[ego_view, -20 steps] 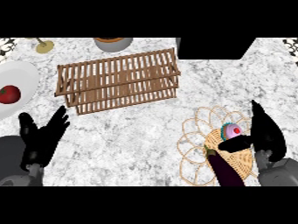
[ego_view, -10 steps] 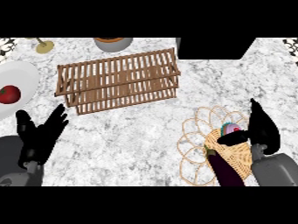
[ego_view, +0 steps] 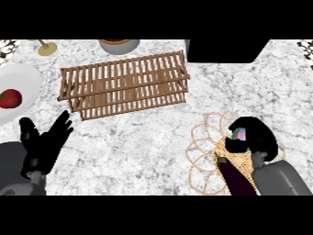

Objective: Pick the cupcake from the placemat and place it in the tiered shelf

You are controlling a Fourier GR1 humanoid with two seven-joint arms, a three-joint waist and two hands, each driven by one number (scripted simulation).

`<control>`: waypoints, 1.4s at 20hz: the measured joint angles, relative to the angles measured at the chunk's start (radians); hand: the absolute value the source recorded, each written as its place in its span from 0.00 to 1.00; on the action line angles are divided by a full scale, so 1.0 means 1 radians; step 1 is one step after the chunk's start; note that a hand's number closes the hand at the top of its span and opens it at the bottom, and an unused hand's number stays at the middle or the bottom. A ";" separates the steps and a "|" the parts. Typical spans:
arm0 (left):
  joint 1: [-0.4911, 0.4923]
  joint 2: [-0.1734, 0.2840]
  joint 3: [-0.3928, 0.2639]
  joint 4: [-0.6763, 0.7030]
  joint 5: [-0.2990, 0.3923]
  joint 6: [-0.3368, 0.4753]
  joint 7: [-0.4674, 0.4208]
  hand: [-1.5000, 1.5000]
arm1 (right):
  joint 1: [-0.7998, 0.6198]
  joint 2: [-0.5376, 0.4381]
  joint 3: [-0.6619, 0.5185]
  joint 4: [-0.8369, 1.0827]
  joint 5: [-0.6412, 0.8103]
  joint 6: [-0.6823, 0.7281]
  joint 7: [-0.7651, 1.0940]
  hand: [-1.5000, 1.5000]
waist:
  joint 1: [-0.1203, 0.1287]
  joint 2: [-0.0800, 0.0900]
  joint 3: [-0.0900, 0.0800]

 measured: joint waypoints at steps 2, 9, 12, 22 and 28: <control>-0.005 -0.005 0.009 0.000 -0.005 -0.006 0.008 0.50 | -0.010 0.014 -0.018 0.008 0.001 0.000 -0.033 1.00 | -0.001 0.001 0.001; -0.010 -0.010 0.013 -0.006 -0.013 -0.031 0.011 0.50 | -0.036 0.160 0.162 -0.053 0.088 -0.002 -0.070 1.00 | 0.020 0.001 0.001; -0.031 -0.023 -0.012 -0.006 -0.022 -0.038 0.015 0.50 | -0.105 0.222 0.338 -0.051 0.082 0.028 -0.076 1.00 | 0.068 0.007 0.001; -0.039 -0.031 -0.011 0.026 -0.035 -0.031 0.013 0.50 | -0.412 0.272 0.727 -0.267 0.059 -0.167 0.189 1.00 | 0.057 -0.005 0.000; -0.037 -0.019 0.008 0.032 -0.028 -0.033 0.020 0.50 | -0.633 0.265 0.676 -0.400 0.105 -0.151 0.307 1.00 | 0.030 -0.015 -0.001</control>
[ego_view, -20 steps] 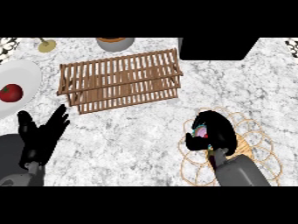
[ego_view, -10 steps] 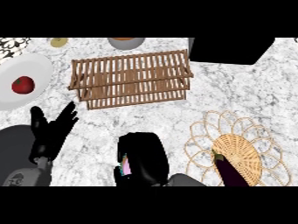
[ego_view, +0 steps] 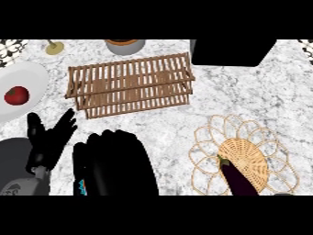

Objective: Pick the cupcake from the placemat and place it in the tiered shelf

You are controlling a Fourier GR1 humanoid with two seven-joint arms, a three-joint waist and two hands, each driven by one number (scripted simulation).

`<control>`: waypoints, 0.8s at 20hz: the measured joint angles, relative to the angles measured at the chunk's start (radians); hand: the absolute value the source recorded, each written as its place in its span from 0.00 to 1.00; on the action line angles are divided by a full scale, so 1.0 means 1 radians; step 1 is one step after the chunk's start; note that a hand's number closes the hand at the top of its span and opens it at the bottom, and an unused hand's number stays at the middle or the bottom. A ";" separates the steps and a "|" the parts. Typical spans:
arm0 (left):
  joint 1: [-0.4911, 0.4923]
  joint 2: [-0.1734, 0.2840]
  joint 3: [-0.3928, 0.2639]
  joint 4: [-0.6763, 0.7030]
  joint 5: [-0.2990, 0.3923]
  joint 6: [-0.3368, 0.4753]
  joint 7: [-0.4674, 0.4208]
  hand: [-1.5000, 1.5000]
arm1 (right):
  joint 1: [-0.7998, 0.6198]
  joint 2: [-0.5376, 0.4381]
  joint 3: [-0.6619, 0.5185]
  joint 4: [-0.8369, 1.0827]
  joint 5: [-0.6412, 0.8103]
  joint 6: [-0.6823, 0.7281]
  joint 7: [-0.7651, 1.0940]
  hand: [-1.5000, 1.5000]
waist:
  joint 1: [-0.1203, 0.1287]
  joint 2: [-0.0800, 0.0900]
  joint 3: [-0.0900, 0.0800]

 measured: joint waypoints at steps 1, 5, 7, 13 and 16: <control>0.003 -0.001 -0.001 -0.005 -0.001 0.001 0.003 0.50 | -0.037 -0.001 -0.019 -0.009 -0.004 0.007 0.016 1.00 | -0.001 -0.001 0.000; 0.005 -0.003 0.008 0.006 0.000 0.002 -0.009 0.50 | -0.173 -0.004 -0.109 -0.016 -0.022 0.034 0.062 1.00 | -0.011 -0.001 -0.001; 0.014 -0.006 0.007 0.004 -0.002 0.003 -0.016 0.50 | -0.237 -0.004 -0.159 0.005 -0.042 0.048 0.074 1.00 | -0.012 0.000 -0.001; 0.033 -0.011 0.006 -0.011 -0.009 0.007 -0.028 0.50 | -0.408 -0.002 -0.337 0.097 -0.096 0.089 0.082 1.00 | -0.016 0.003 0.000; 0.024 -0.008 0.013 -0.016 -0.004 0.008 -0.015 0.50 | -0.476 0.000 -0.406 0.162 -0.108 0.104 0.073 1.00 | -0.020 0.006 0.001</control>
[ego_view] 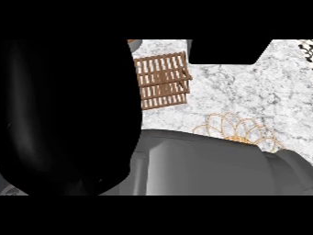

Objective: Pick the cupcake from the placemat and place it in the tiered shelf

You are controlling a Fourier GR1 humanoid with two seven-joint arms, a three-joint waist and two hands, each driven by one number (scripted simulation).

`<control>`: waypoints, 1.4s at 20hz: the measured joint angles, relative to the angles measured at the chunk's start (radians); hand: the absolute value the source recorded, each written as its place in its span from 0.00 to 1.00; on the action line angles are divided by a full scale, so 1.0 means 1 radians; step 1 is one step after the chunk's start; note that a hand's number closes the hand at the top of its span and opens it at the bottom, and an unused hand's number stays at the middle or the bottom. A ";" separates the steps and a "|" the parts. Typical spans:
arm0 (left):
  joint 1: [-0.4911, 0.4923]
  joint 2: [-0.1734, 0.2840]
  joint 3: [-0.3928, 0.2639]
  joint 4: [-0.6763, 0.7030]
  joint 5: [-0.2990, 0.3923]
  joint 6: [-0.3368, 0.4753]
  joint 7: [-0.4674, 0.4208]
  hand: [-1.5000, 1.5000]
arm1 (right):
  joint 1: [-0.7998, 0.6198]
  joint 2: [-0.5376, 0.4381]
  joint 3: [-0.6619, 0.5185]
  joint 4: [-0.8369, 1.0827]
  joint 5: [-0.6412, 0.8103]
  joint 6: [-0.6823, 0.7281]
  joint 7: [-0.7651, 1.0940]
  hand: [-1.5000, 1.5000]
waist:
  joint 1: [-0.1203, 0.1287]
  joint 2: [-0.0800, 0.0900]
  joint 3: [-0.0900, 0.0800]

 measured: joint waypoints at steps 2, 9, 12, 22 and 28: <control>0.005 0.001 0.001 -0.011 0.004 -0.005 0.004 0.50 | -0.048 0.002 -0.052 0.064 -0.008 0.010 -0.016 1.00 | 0.002 0.002 0.000; -0.016 0.002 0.011 -0.003 0.000 -0.004 0.018 0.50 | -0.160 0.002 -0.214 0.281 -0.056 0.052 -0.109 1.00 | -0.001 0.009 0.001; -0.012 -0.007 0.011 0.004 -0.004 -0.006 0.004 0.50 | -0.181 0.001 -0.240 0.362 -0.078 0.071 -0.151 1.00 | 0.000 0.010 0.001; -0.021 -0.012 0.013 0.000 -0.020 -0.015 0.008 0.50 | -0.204 0.008 -0.266 0.626 -0.054 0.048 -0.310 1.00 | 0.005 0.013 0.001; -0.041 -0.018 0.026 0.011 -0.021 -0.017 0.009 0.50 | -0.210 0.009 -0.290 0.767 -0.034 -0.008 -0.425 1.00 | 0.007 0.015 0.001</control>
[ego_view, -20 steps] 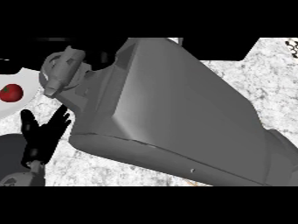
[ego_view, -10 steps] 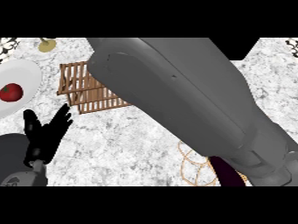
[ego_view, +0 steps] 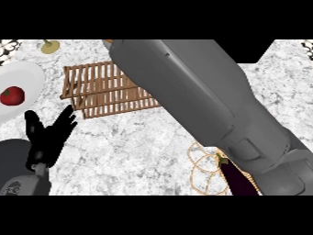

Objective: Pick the cupcake from the placemat and place it in the tiered shelf

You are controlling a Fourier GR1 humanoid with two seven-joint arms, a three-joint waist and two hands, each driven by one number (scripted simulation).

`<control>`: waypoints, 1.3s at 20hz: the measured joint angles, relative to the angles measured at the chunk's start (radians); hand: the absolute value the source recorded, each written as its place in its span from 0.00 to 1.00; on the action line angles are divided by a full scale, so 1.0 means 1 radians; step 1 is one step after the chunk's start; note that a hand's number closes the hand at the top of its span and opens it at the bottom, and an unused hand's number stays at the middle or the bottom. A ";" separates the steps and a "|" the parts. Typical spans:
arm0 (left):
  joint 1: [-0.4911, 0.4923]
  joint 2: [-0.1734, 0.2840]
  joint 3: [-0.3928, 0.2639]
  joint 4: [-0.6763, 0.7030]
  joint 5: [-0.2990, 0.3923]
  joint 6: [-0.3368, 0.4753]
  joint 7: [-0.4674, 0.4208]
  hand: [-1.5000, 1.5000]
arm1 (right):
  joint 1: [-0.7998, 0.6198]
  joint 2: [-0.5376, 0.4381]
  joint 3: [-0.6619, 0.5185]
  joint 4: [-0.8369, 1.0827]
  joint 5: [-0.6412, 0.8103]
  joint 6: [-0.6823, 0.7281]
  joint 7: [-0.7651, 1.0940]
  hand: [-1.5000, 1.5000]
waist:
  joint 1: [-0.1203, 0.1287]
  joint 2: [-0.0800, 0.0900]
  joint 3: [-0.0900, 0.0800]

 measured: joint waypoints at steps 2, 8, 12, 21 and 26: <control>0.012 0.003 0.001 -0.006 -0.003 -0.006 -0.004 0.50 | -0.003 0.002 -0.006 0.032 0.009 -0.023 -0.029 1.00 | 0.001 -0.001 0.000; 0.015 0.001 0.005 -0.013 -0.008 -0.011 0.000 0.50 | -0.021 0.003 -0.013 0.112 -0.020 -0.068 -0.122 1.00 | 0.007 0.000 0.000; 0.022 -0.011 0.005 -0.014 -0.013 -0.007 -0.004 0.50 | -0.037 -0.002 -0.037 0.146 -0.025 -0.061 -0.170 1.00 | 0.003 -0.001 0.000; 0.031 -0.009 0.012 -0.025 -0.016 -0.015 0.007 0.50 | -0.019 0.002 -0.073 0.151 -0.046 -0.164 -0.148 0.00 | 0.000 -0.002 0.000; 0.040 -0.003 0.022 -0.023 -0.017 -0.021 -0.001 0.50 | -0.023 -0.001 -0.156 0.128 -0.111 -0.245 -0.157 0.00 | 0.000 -0.002 0.001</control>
